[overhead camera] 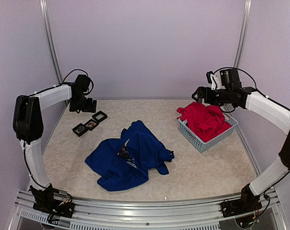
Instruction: Remove the brooch from the garment
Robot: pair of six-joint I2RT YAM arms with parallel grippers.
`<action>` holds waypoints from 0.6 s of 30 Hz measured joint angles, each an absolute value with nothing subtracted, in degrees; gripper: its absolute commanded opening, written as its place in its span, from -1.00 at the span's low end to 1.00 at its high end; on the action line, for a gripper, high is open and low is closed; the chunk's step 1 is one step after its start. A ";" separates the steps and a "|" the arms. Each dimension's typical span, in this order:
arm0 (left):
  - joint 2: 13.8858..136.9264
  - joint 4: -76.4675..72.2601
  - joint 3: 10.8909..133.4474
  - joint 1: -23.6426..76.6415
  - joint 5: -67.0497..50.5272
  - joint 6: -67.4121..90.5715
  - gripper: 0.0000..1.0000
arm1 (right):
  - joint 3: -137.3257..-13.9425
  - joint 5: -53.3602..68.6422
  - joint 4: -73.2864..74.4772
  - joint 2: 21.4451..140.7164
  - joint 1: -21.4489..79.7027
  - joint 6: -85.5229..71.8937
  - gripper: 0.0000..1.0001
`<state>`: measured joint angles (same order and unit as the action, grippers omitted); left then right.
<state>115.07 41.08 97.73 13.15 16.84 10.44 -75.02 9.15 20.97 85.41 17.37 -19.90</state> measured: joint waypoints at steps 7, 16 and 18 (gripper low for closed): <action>106.76 34.57 86.00 8.32 14.61 11.79 0.97 | -71.59 7.90 20.56 85.54 11.31 -17.30 0.88; 88.09 24.01 68.18 -1.96 9.98 13.47 0.98 | -63.46 5.96 18.41 80.44 -1.19 -14.96 0.88; 82.81 21.10 63.70 -5.67 8.45 13.98 0.98 | -61.69 4.97 16.73 78.19 -2.83 -14.33 0.87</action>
